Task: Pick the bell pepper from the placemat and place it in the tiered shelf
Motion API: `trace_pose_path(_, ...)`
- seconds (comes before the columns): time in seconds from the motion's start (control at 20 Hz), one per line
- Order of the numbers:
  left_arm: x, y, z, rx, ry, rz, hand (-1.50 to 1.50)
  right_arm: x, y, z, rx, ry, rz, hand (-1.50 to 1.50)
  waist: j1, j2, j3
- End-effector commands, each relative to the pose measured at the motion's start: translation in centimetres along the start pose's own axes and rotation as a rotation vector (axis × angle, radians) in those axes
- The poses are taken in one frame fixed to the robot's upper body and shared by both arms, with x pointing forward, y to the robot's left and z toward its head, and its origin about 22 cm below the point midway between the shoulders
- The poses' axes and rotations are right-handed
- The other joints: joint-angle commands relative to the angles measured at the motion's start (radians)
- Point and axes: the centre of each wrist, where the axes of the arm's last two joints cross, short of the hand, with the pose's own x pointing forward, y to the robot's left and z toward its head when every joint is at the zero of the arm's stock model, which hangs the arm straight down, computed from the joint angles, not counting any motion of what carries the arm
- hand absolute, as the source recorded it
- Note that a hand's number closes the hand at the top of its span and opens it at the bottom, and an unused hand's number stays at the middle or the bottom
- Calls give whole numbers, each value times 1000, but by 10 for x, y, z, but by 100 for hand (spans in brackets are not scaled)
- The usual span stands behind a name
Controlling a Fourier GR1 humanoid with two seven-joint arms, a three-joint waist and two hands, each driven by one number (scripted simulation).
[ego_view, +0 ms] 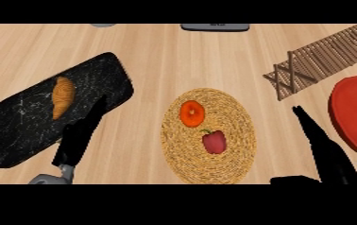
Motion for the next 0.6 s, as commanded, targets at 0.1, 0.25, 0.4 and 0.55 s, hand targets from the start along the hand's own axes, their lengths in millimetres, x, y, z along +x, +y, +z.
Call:
trace_pose_path(0.1,1,-4,-4,-24,7,-9,0,51,-2,-3,-46,128,223,-150,18,2,1)
trace_pose_path(0.25,2,-12,-5,-39,7,-17,0,98,25,-10,-6,157,234,-150,37,7,5)
trace_pose_path(0.4,4,-2,-4,-21,16,-3,0,138,51,-9,64,173,246,-150,26,5,8)
trace_pose_path(0.55,-2,-1,-5,-4,2,-3,0,156,78,-7,92,236,250,-150,12,3,8)
